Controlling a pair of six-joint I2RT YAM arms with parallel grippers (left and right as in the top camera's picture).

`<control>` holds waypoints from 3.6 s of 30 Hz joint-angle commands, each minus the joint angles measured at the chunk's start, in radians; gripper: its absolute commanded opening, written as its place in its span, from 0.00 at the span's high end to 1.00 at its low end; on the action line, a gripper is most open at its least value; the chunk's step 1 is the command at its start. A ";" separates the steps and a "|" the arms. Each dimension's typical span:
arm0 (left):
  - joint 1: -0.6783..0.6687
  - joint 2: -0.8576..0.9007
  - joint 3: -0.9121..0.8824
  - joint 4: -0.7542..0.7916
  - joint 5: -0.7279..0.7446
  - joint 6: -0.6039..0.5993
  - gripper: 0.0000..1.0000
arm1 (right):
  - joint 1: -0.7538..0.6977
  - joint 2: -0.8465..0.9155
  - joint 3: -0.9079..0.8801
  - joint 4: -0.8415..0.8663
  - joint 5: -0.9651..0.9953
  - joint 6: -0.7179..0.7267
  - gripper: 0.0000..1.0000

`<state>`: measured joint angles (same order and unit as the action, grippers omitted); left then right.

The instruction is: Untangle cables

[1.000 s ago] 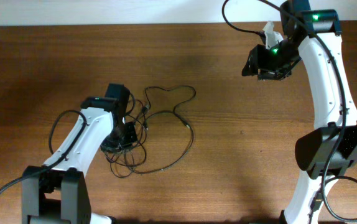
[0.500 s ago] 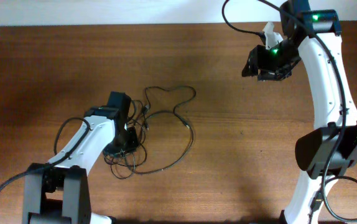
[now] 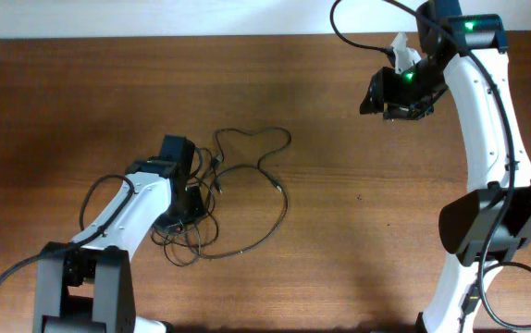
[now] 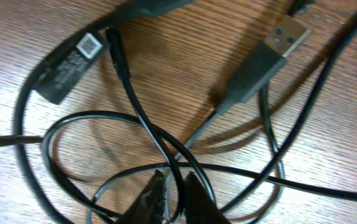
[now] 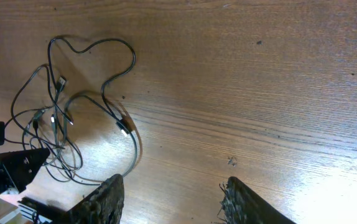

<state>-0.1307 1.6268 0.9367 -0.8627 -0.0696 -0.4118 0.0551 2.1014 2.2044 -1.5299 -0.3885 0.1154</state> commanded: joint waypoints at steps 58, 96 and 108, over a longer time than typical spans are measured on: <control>0.001 -0.018 1.316 -0.254 0.439 0.137 1.00 | 0.432 0.000 0.006 0.282 -0.372 -0.112 0.23; 0.096 0.009 1.740 -0.322 0.399 0.025 1.00 | 0.271 0.034 0.006 0.182 -0.070 0.169 0.25; -0.014 0.290 1.503 -0.653 0.428 0.275 1.00 | 0.270 0.034 0.006 0.142 -0.019 0.147 0.25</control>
<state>-0.1177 1.8915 2.4821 -1.5105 0.3435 -0.2394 0.3286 2.1220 2.2040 -1.3766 -0.4458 0.2771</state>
